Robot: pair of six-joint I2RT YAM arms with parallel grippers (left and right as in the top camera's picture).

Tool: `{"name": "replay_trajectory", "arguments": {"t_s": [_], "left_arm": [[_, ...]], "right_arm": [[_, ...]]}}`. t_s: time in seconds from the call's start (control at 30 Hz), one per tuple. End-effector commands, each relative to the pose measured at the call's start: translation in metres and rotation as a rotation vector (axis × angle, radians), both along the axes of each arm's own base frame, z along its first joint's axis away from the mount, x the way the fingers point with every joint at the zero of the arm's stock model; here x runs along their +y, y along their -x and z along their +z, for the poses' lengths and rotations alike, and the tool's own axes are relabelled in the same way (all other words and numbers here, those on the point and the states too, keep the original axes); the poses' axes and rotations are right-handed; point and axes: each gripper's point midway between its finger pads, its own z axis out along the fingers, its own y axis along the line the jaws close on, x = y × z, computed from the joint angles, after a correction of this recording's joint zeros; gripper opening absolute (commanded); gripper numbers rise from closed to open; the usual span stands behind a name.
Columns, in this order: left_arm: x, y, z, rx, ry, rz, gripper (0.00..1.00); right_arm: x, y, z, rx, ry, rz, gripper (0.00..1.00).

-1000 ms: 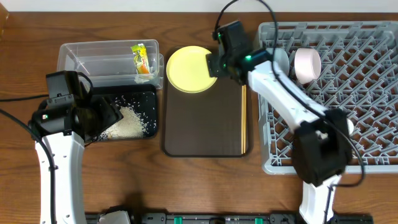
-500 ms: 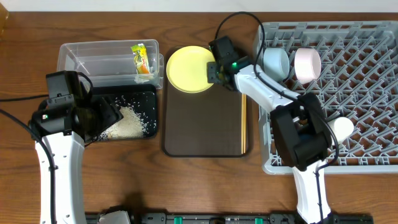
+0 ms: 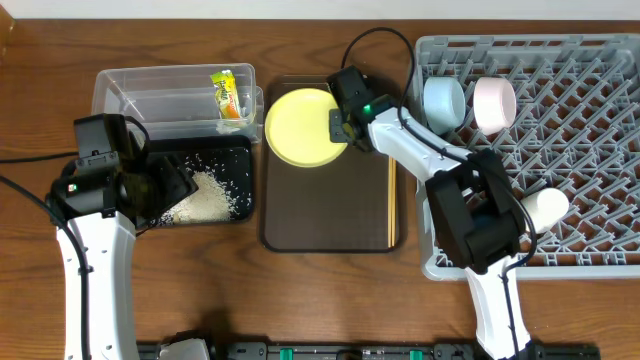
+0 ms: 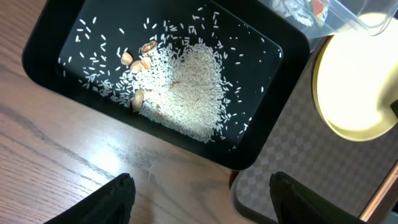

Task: Sort waste into correct bins and load items into the dishwasher rack
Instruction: 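Lift the yellow plate and carry it over the rack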

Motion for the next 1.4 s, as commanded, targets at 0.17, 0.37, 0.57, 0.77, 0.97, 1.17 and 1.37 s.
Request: {"name": "replay_trajectory", "arguments": {"t_s": [0.17,0.37,0.57,0.77,0.97,1.17,1.37], "left_arm": [[0.002,0.001,0.000,0.006,0.000,0.016,0.73],[0.002,0.001,0.000,0.006,0.000,0.016,0.73],[0.002,0.001,0.000,0.006,0.000,0.016,0.73],[0.002,0.001,0.000,0.006,0.000,0.016,0.73],[0.002,0.001,0.000,0.006,0.000,0.016,0.73],[0.002,0.001,0.000,0.005,0.000,0.016,0.73],[0.002,0.001,0.000,0.006,0.000,0.016,0.73]], "right_arm": [[-0.038,0.001,0.004,-0.009,0.152,-0.052,0.01],[-0.040,-0.012,0.064,-0.127,0.128,-0.013,0.01],[-0.062,-0.021,0.153,-0.297,0.115,-0.024,0.01],[-0.097,-0.015,0.229,-0.430,0.144,-0.004,0.01],[-0.160,0.015,0.288,-0.484,0.318,-0.032,0.01],[-0.237,0.070,0.318,-0.406,0.553,-0.125,0.01],[-0.282,0.105,0.323,-0.287,0.742,-0.150,0.01]]}}
